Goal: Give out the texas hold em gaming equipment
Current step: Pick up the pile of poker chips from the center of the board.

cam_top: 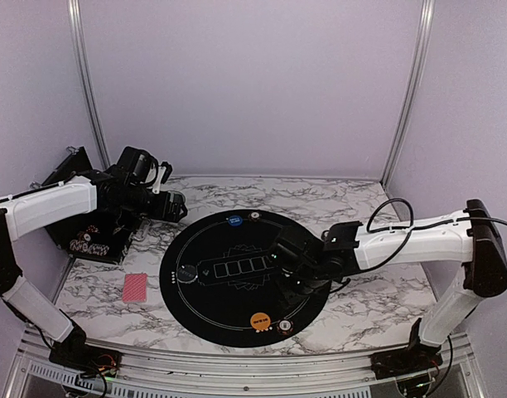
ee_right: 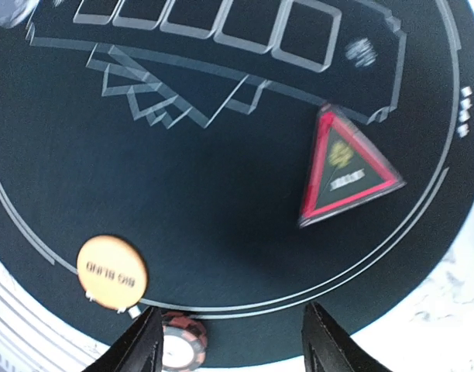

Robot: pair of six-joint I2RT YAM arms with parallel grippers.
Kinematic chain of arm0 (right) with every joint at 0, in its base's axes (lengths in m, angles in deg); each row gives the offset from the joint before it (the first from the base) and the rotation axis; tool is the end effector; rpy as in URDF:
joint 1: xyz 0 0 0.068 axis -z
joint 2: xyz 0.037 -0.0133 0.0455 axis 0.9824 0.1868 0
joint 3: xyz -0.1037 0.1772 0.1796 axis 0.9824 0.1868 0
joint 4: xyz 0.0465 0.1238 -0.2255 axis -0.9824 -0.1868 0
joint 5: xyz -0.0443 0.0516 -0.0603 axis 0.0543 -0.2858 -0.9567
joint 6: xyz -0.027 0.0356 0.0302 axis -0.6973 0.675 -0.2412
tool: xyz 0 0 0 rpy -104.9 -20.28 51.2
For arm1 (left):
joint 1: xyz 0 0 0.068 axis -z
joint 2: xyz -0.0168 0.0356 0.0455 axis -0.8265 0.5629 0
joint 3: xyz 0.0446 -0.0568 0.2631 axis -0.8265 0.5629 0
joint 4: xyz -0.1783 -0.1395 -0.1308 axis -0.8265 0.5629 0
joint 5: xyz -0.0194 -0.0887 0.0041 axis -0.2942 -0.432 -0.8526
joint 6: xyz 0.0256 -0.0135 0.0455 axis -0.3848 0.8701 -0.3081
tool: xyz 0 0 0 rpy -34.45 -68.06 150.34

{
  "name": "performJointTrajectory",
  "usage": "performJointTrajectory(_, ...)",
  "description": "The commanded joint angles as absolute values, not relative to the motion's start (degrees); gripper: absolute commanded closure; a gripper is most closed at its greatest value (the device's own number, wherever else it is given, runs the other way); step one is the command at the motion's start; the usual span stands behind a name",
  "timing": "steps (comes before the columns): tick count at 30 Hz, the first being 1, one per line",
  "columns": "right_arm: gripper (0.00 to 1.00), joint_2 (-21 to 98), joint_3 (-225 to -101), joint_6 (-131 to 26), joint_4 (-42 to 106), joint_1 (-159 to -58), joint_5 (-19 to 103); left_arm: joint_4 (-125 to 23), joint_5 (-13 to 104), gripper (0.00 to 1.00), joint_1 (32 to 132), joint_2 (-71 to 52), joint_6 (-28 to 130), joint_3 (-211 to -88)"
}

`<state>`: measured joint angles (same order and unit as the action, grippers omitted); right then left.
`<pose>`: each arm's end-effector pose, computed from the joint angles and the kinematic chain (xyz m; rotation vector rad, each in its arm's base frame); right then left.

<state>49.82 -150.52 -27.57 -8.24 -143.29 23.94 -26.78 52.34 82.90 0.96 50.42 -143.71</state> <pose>0.1417 0.2770 0.2053 -0.7309 2.6829 0.1888 0.2975 -0.1536 0.2773 0.3368 2.3078 -0.3712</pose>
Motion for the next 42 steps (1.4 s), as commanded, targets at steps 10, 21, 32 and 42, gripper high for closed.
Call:
performJointTrajectory(10, 0.41, 53.13, -160.86, -42.56, -7.87, -121.12, 22.63, -25.52, 50.52, 0.01, 82.64, 1.93, 49.82, -144.16)
performJointTrajectory(21, 0.41, 62.46, -168.92, -48.55, -5.39, -105.43, 26.35, -25.44, 49.44, 0.01, 82.64, 2.85, 50.04, -144.25)
performJointTrajectory(32, 0.35, 71.13, -176.59, -53.67, -7.37, -98.91, 31.71, -25.20, 49.44, 0.01, 82.64, 3.81, 49.96, -144.52)
performJointTrajectory(42, 0.32, 74.64, -176.45, -55.04, -7.88, -98.05, 31.92, -24.95, 49.93, 0.01, 82.64, 4.19, 49.81, -144.60)
